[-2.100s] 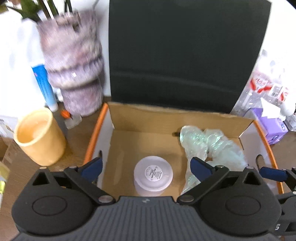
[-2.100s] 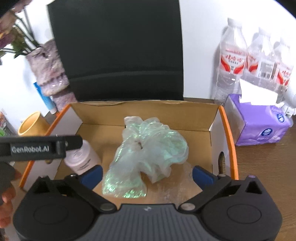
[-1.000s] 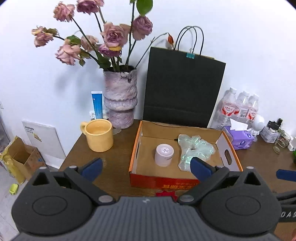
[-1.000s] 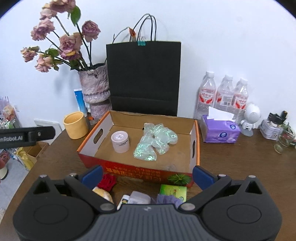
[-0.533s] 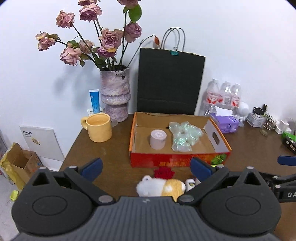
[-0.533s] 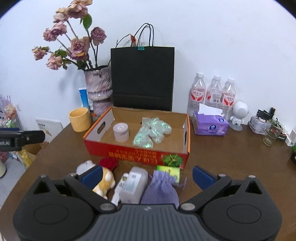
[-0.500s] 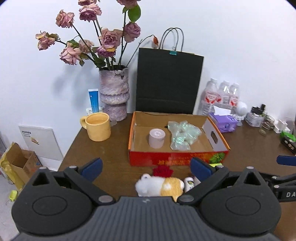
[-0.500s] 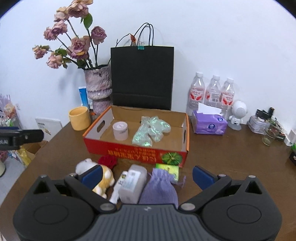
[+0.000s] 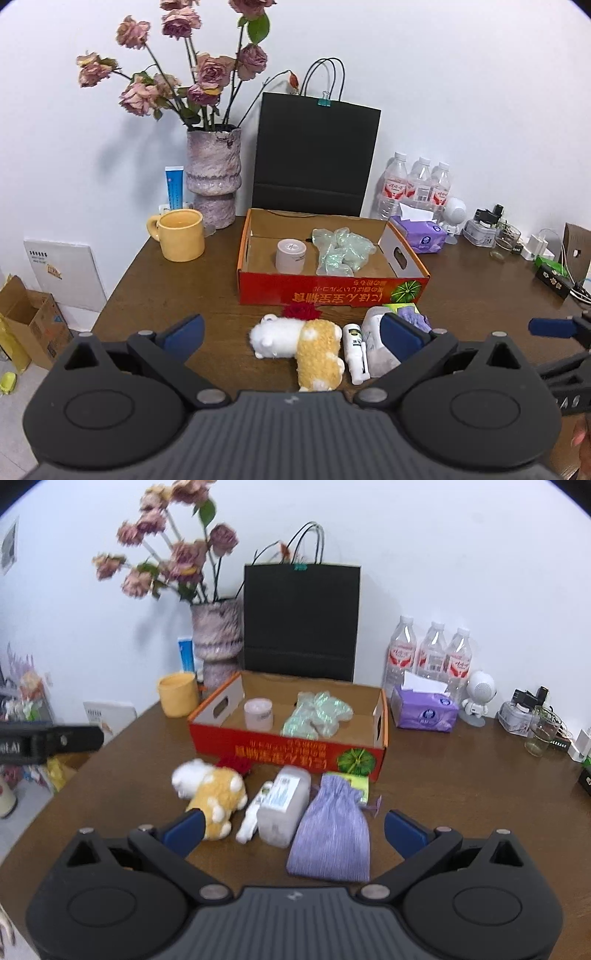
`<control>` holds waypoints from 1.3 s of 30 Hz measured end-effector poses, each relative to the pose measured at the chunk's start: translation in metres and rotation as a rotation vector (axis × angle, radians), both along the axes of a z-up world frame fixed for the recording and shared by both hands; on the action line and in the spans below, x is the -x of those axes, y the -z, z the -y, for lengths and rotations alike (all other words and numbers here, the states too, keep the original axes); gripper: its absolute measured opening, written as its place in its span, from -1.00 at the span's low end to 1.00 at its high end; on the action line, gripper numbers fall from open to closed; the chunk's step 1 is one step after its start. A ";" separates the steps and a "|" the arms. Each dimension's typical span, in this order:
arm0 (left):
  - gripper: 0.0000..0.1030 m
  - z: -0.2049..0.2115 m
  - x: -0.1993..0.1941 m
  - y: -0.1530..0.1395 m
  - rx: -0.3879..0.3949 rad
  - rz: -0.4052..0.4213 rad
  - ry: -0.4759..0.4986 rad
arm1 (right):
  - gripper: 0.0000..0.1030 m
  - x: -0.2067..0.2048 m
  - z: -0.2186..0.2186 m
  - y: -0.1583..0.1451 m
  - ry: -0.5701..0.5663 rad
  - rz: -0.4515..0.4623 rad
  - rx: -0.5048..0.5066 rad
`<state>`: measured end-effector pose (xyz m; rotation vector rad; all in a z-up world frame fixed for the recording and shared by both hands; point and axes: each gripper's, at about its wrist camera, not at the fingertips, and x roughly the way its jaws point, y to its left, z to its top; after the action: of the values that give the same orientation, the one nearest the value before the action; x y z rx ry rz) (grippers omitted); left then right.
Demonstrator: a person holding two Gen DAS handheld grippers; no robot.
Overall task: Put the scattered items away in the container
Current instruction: 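Withdraw both tools from the box back toward the remaining items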
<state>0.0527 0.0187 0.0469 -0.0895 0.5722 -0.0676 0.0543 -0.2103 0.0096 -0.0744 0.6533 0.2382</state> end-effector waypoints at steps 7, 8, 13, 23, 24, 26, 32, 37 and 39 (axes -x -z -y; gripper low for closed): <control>1.00 0.000 0.024 0.011 -0.011 0.019 0.001 | 1.00 0.023 0.000 0.007 -0.010 0.028 -0.015; 1.00 0.000 0.027 0.012 -0.019 0.029 -0.003 | 1.00 0.026 0.001 0.007 -0.013 0.035 -0.017; 1.00 0.003 0.043 0.020 -0.017 0.055 0.003 | 1.00 0.037 0.007 0.013 -0.003 0.051 -0.026; 1.00 0.011 0.058 0.028 0.005 0.063 0.058 | 1.00 0.053 0.019 0.030 0.052 0.075 -0.020; 1.00 0.012 0.058 0.029 0.007 0.060 0.060 | 1.00 0.053 0.020 0.032 0.051 0.071 -0.022; 1.00 0.011 0.058 0.032 0.026 0.044 0.064 | 1.00 0.053 0.021 0.035 0.044 0.060 -0.033; 1.00 0.009 0.063 0.038 0.062 0.031 0.058 | 1.00 0.052 0.022 0.041 0.036 0.043 -0.047; 1.00 0.013 0.062 0.044 0.031 0.021 0.061 | 1.00 0.054 0.024 0.042 0.033 0.050 -0.054; 1.00 0.013 0.061 0.047 0.030 0.013 0.067 | 1.00 0.054 0.025 0.043 0.032 0.045 -0.060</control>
<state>-0.0084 0.0054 -0.0003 -0.0988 0.5614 -0.1418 0.0002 -0.2354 -0.0334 -0.0119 0.6018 0.2241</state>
